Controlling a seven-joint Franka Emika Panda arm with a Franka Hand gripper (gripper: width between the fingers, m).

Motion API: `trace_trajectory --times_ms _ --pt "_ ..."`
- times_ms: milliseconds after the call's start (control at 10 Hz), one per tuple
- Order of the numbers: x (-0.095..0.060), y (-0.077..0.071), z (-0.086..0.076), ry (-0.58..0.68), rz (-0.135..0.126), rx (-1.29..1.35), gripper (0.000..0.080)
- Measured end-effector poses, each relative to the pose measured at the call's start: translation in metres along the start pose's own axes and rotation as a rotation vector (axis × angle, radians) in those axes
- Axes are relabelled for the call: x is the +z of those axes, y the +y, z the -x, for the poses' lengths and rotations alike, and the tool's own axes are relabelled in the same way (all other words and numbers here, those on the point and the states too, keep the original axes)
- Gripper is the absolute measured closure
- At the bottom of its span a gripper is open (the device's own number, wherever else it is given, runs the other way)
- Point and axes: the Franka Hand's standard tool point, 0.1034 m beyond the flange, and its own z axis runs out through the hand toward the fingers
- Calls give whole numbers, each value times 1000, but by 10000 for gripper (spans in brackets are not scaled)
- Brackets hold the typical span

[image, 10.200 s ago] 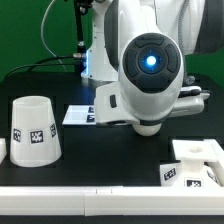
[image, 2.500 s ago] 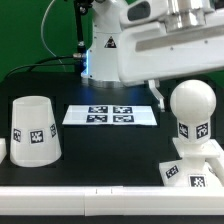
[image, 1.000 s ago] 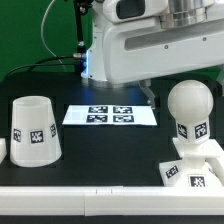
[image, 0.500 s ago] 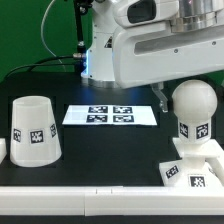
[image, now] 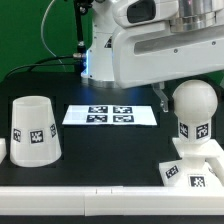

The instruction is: Assemble lamp

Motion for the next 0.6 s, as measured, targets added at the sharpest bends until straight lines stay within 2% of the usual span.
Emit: trace_trajectory --times_ms 300,500,600 --pt "0 -1 -1 6 6 85 229" --pt "0 2 -3 46 8 344 229" --pt "-2 2 -6 64 -3 498 229"
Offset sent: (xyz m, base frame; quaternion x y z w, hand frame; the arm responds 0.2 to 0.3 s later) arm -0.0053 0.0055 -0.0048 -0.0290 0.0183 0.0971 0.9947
